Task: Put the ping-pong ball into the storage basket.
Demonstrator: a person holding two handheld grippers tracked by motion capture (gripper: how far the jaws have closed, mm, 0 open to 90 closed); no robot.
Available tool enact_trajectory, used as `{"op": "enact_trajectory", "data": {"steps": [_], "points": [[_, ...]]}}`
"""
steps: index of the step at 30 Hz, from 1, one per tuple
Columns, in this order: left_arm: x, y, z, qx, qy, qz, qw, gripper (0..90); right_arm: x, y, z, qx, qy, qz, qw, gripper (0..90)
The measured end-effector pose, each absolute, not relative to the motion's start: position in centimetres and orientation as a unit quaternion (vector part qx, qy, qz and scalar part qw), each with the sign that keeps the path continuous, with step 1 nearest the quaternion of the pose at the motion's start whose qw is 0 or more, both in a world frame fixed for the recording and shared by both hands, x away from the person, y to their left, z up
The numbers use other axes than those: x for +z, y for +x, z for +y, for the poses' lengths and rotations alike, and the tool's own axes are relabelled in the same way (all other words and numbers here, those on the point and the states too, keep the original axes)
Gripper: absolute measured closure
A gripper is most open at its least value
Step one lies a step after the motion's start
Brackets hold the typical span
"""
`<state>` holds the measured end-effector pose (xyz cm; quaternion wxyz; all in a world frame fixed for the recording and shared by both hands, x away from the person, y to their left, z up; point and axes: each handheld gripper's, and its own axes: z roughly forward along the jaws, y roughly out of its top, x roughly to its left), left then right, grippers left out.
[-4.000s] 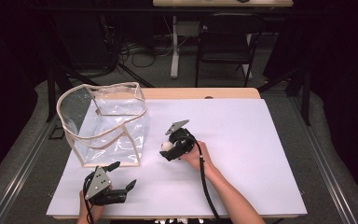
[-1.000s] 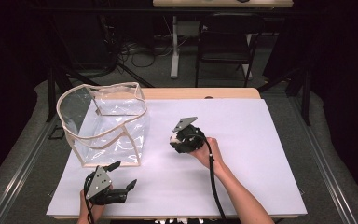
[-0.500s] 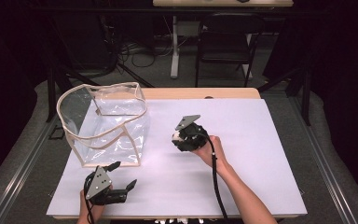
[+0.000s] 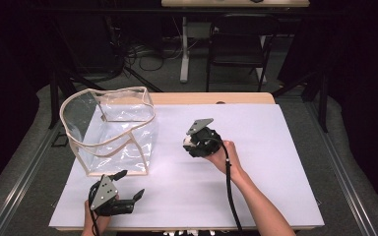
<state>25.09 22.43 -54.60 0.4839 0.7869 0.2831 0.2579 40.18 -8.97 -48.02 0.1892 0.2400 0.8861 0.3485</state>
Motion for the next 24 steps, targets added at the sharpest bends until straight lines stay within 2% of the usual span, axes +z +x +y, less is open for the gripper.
{"op": "enact_trajectory", "data": {"steps": [24], "points": [[-54.6,25.1,22.4,0.257,0.787,0.281,0.484,16.1,-46.1,40.4,-9.4,0.348,0.232,0.885,0.203,50.9]]}}
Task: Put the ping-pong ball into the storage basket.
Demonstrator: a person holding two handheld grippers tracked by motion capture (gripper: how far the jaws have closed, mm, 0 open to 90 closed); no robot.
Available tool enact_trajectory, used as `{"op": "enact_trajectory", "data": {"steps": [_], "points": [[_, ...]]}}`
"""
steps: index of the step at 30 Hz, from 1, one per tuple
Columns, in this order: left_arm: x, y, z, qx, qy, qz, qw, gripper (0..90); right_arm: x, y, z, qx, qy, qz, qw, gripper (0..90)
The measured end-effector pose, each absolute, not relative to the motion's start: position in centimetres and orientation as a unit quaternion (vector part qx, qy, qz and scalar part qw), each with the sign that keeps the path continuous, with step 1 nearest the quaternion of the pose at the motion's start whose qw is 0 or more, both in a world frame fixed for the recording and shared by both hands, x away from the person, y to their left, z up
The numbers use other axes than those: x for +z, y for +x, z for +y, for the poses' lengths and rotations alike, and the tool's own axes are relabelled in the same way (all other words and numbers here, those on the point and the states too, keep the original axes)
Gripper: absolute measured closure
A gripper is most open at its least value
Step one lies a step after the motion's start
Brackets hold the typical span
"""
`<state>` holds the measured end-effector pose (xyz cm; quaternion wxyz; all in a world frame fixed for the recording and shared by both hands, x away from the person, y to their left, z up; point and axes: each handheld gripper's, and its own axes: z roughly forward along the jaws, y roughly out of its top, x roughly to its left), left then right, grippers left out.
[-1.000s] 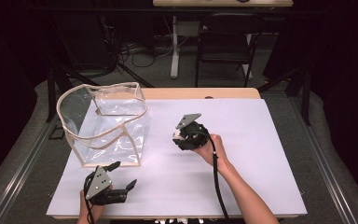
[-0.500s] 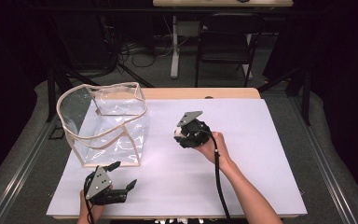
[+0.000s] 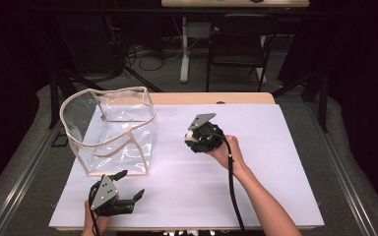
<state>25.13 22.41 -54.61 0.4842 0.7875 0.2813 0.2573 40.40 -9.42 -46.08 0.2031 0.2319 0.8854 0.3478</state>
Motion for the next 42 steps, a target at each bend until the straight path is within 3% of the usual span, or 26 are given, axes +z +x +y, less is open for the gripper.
{"op": "enact_trajectory", "data": {"steps": [42], "points": [[-54.7,25.3,22.2,0.256,0.789,0.281,0.483,16.1,-41.2,41.6,-10.7,0.363,0.235,0.874,0.222,51.0]]}}
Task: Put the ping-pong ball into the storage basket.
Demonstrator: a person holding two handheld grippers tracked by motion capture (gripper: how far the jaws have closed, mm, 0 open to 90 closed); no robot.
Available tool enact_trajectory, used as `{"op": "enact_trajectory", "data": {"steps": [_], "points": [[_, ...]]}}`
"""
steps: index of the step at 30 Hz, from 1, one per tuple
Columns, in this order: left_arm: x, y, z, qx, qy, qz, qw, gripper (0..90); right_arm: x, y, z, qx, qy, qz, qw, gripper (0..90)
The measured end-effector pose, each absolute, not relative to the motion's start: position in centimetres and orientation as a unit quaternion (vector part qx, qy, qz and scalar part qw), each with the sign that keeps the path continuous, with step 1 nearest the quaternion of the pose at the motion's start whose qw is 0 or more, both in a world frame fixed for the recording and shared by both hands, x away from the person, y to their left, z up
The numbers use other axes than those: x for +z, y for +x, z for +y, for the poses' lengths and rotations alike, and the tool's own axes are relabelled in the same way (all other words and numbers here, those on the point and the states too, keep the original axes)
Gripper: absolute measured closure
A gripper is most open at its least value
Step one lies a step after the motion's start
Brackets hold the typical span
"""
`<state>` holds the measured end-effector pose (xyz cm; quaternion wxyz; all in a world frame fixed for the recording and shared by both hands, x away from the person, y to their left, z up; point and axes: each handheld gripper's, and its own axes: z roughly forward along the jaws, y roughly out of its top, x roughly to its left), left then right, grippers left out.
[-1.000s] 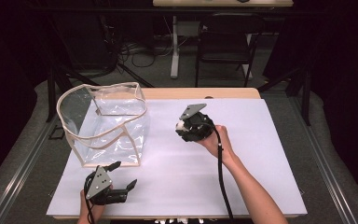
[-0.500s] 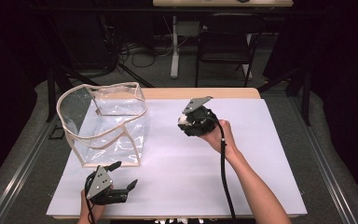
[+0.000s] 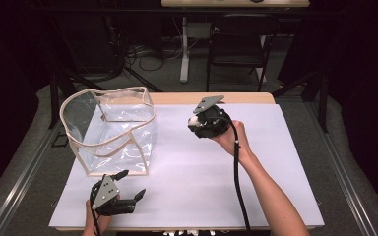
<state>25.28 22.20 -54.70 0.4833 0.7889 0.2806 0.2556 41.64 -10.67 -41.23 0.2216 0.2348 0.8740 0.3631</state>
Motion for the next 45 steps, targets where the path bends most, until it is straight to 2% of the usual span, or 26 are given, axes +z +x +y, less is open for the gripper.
{"op": "enact_trajectory", "data": {"steps": [45], "points": [[-54.6,25.2,22.2,0.256,0.789,0.279,0.485,16.1,-37.1,42.2,-10.2,0.362,0.224,0.872,0.241,51.1]]}}
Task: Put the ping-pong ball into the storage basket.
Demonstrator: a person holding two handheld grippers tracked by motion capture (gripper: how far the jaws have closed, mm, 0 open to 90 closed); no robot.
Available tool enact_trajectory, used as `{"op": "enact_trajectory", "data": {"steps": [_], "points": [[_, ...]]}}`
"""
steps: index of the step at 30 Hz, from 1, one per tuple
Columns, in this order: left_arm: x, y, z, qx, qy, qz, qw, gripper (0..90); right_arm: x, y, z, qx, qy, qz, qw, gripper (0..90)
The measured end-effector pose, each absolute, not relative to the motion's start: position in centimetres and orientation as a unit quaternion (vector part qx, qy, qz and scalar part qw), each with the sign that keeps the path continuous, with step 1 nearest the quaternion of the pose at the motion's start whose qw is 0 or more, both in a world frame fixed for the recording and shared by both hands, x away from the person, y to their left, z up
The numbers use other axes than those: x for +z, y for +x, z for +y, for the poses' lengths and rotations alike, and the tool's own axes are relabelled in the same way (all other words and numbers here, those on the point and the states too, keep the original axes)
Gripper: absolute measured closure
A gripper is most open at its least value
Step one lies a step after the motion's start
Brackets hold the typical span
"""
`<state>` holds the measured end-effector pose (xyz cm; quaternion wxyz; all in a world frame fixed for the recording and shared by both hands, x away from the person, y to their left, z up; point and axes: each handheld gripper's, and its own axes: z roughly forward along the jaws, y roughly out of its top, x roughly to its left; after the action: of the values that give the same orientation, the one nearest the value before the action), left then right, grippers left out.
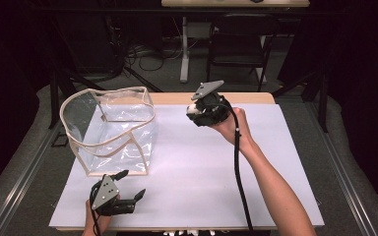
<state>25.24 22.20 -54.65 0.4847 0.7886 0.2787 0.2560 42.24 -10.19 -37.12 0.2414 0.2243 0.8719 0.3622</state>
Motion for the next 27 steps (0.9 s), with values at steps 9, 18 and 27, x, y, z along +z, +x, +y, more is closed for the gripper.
{"op": "enact_trajectory", "data": {"steps": [9,18,27], "points": [[-54.7,25.2,22.2,0.256,0.788,0.278,0.485,16.0,-36.2,42.5,-10.0,0.361,0.225,0.871,0.246,51.1],[-54.6,25.2,22.2,0.256,0.789,0.278,0.485,16.1,-35.3,42.6,-9.7,0.362,0.221,0.870,0.251,51.1],[-54.6,25.2,22.2,0.257,0.788,0.280,0.485,16.1,-34.8,42.8,-9.0,0.363,0.219,0.870,0.251,51.1]]}}
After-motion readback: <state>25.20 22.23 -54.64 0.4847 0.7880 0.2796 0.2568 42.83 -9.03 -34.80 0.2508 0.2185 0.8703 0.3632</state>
